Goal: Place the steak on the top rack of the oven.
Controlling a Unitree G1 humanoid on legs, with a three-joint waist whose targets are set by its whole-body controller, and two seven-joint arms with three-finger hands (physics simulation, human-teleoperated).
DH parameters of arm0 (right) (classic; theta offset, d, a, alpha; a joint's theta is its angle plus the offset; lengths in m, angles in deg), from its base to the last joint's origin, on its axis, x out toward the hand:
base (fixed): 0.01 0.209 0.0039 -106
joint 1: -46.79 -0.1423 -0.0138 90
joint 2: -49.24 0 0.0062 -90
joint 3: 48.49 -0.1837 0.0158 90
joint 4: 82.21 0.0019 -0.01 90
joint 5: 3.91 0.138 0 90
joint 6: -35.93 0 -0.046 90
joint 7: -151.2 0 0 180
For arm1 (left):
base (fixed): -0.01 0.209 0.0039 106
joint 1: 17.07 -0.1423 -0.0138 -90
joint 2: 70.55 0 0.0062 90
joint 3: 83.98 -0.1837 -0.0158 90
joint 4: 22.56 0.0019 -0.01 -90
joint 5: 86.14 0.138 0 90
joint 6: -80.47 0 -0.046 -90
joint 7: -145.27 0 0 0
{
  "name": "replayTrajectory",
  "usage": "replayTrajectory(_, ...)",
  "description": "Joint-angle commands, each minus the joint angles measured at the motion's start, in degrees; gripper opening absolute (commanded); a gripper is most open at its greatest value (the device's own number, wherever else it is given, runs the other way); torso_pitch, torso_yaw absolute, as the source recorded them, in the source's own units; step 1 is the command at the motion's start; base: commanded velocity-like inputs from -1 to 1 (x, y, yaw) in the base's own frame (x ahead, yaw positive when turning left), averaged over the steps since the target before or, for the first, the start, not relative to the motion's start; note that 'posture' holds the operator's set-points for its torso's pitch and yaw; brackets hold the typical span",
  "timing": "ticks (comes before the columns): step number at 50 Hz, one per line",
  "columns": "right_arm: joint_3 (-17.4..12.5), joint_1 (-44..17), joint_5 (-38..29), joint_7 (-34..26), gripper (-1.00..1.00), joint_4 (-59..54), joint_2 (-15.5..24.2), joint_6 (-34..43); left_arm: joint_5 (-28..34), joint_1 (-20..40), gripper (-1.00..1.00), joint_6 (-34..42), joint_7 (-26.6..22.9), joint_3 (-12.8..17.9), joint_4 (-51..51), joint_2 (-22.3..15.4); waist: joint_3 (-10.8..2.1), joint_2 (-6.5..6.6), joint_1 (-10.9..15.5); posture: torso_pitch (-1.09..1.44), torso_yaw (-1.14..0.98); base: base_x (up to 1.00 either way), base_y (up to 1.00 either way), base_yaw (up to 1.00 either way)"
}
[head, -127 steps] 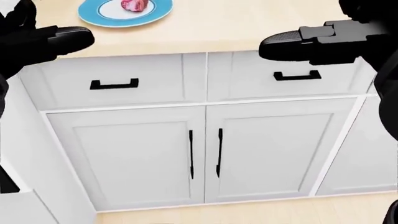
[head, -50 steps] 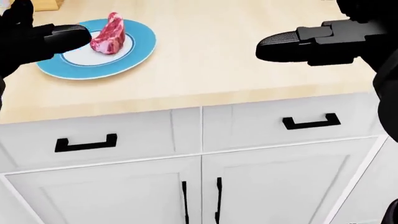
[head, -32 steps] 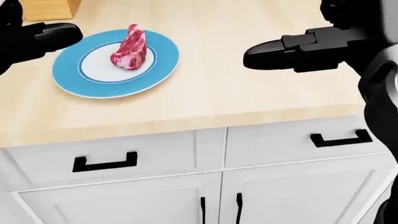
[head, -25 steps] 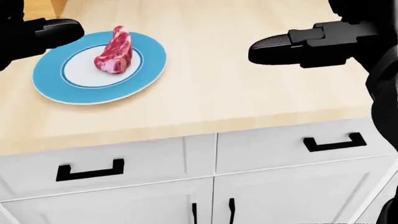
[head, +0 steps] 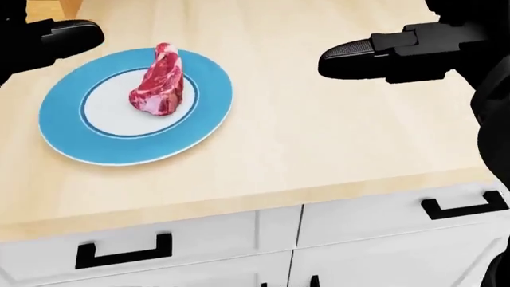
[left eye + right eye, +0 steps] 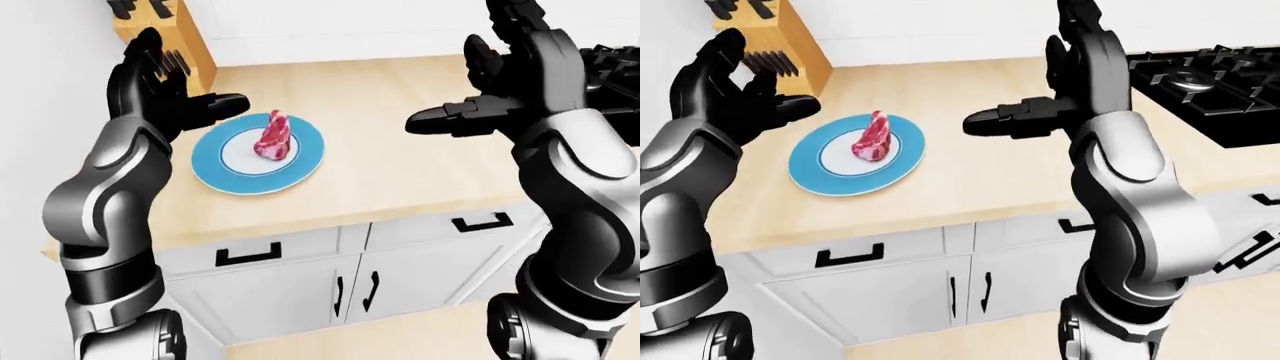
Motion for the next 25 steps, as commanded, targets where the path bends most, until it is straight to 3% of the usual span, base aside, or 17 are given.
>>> replayTrajectory(1, -0.1, -0.9, -0.1, 0.1, 1.0, 0.0, 0.2, -1.2, -0.1, 1.5, 1.0, -0.9, -0.1, 0.1, -0.9, -0.6, -0.99, 0.89, 0.1, 0.0, 0.0, 0.0, 0.0, 0.0)
replayTrajectory(4, 0.1, -0.8, -0.1, 0.2, 1.0, 0.2, 0.0, -1.1, -0.3, 1.5, 1.0, -0.7, -0.2, 0.3, -1.2, -0.7, -1.97, 1.41, -0.1, 0.0, 0.0, 0.02, 0.0, 0.0)
replayTrajectory(14, 0.0, -0.8, -0.4, -0.2, 1.0, 0.0, 0.1, -1.3, -0.3, 1.5, 1.0, -0.9, 0.0, 0.2, -1.0, -0.7, -2.0, 2.35, -0.9, 0.0, 0.0, 0.04, 0.0, 0.0)
replayTrajectory(15, -0.2, -0.6, -0.4, -0.2, 1.0, -0.1, 0.1, -1.5, -0.2, 1.5, 1.0, -0.9, 0.0, 0.1, -0.9, -0.6, -3.38, 2.58, -1.0, 0.0, 0.0, 0.07, 0.0, 0.0)
replayTrajectory(20, 0.0, -0.5, -0.3, 0.0, 1.0, 0.1, 0.0, -1.5, -0.1, 1.3, 1.0, -1.6, -0.3, 0.1, -0.4, -0.7, -1.96, 2.85, -1.1, 0.0, 0.0, 0.15, 0.0, 0.0)
replayTrajectory(25, 0.3, -0.5, -0.5, -0.1, 1.0, 0.1, 0.0, -1.4, -0.4, 1.5, 1.0, -0.9, 0.0, 0.4, -1.0, -0.8, -1.64, 2.11, -1.0, 0.0, 0.0, 0.17, 0.0, 0.0)
